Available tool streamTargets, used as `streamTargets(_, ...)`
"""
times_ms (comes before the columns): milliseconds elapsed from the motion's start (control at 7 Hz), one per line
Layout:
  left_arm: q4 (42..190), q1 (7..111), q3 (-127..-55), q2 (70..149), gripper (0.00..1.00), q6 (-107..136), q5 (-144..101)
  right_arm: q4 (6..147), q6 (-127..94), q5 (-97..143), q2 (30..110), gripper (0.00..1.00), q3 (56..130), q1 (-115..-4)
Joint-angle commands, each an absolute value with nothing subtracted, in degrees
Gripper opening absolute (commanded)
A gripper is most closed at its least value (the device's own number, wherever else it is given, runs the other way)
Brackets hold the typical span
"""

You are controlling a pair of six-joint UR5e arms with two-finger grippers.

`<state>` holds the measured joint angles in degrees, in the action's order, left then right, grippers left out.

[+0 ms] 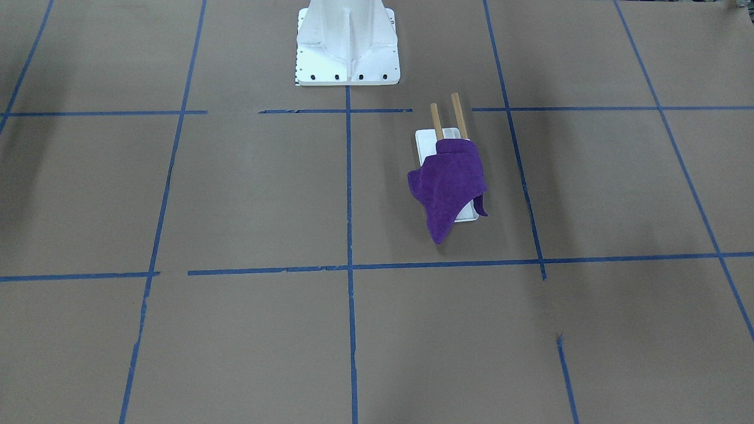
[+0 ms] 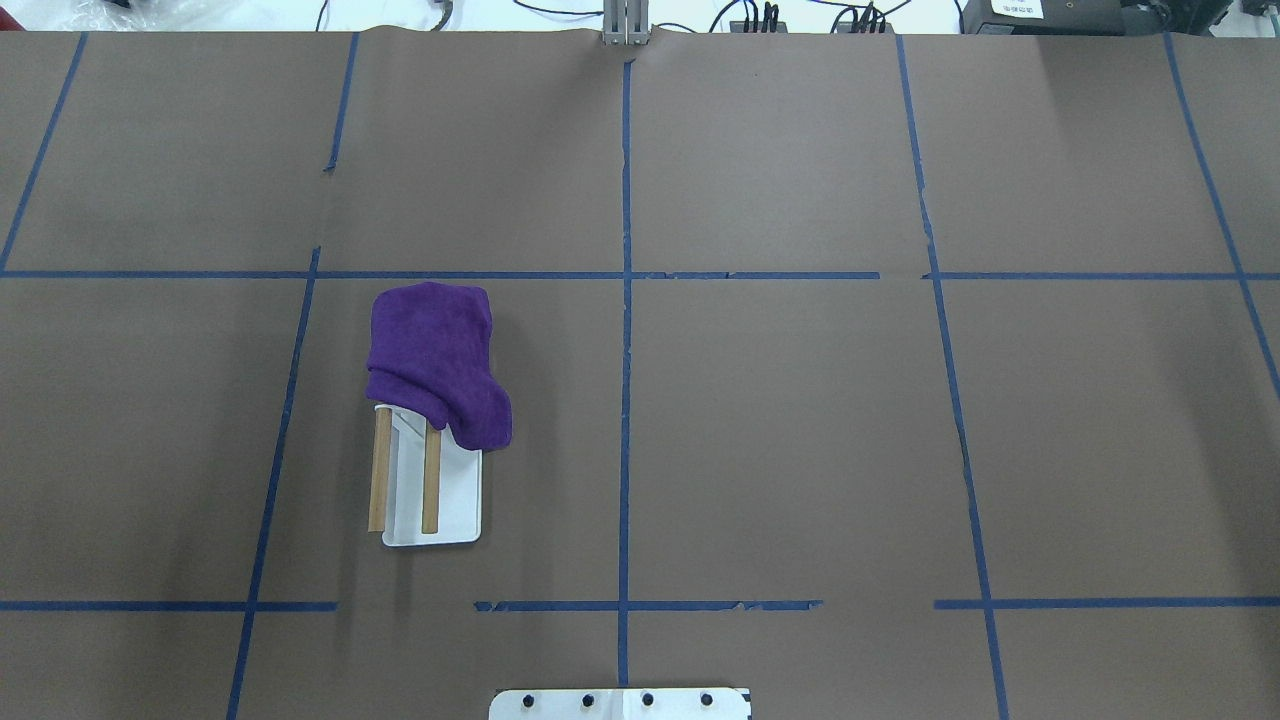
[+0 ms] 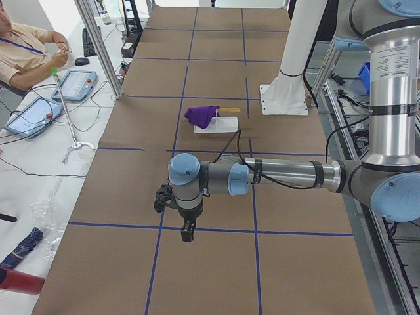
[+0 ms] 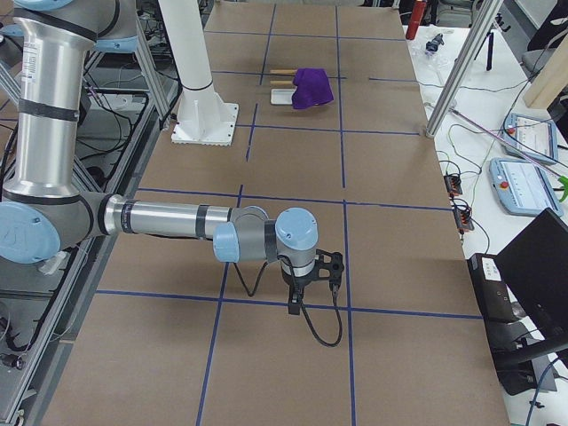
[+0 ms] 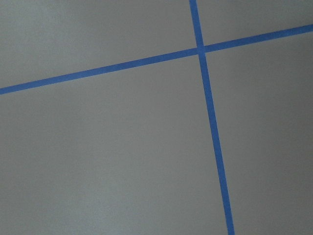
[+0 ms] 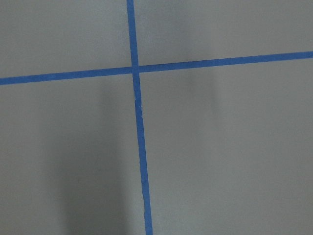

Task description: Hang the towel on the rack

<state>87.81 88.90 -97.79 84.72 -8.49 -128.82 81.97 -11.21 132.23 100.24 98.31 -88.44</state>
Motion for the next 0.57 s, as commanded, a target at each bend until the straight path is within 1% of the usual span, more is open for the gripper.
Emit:
streamTargets(0,88.24,88.95,-97.04,85.60,1.00,-8.26,-129.37,81.91,-11.25,132.36,100.37,1.00,98.44,-88.51)
streamTargets(286,88.33,88.95,-96.94,85.08,1.00,-8.35,-135.93,81.91,-11.25,132.36,100.28,1.00,98.44,-88.42)
streamTargets(429,88.24,88.95,-97.38,85.17,1.00,-8.35,-135.44,81.91,-11.25,132.36,100.28,1.00,98.35,-88.42)
